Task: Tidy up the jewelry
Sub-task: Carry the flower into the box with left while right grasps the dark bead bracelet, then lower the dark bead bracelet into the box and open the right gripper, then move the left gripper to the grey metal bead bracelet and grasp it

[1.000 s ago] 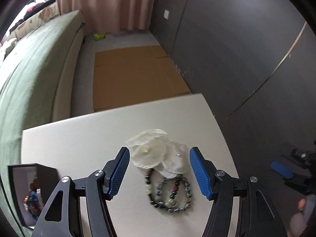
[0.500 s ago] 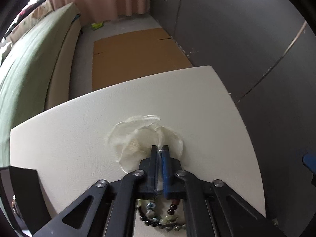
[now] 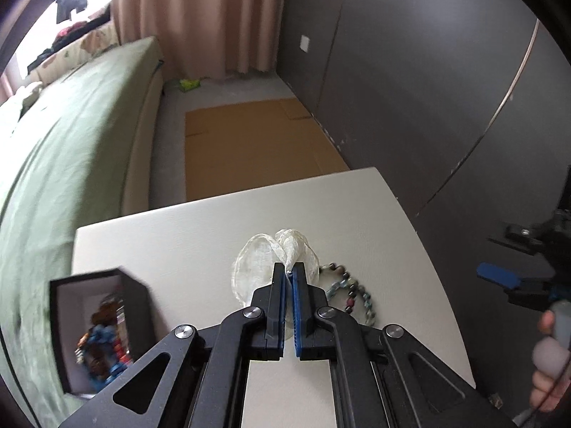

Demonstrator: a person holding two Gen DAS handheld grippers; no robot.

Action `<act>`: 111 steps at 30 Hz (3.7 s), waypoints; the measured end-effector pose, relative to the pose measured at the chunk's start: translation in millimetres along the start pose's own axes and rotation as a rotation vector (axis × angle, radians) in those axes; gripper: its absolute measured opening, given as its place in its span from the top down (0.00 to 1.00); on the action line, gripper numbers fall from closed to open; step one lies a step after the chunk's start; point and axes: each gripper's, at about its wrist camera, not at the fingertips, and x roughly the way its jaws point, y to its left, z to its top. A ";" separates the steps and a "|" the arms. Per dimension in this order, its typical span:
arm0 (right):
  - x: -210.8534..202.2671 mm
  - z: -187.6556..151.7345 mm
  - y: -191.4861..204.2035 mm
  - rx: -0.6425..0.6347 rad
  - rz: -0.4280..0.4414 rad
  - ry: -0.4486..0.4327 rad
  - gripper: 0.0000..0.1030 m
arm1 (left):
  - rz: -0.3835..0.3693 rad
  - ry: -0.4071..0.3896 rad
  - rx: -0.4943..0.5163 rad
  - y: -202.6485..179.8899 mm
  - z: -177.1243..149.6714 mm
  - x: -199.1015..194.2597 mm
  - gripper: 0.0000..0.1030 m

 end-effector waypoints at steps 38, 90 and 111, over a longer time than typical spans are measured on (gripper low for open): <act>117.4 -62.7 51.9 -0.266 -0.303 0.118 0.90 | -0.071 -0.179 -0.295 142.2 -41.8 -92.5 0.97; 79.1 -138.4 167.0 -0.496 0.028 0.081 0.34 | -0.033 -0.239 -0.554 198.2 -60.4 -118.2 0.14; -10.3 -86.9 82.0 -0.272 -0.030 -0.065 0.00 | -0.121 -0.333 -0.421 86.4 -54.8 -122.0 0.00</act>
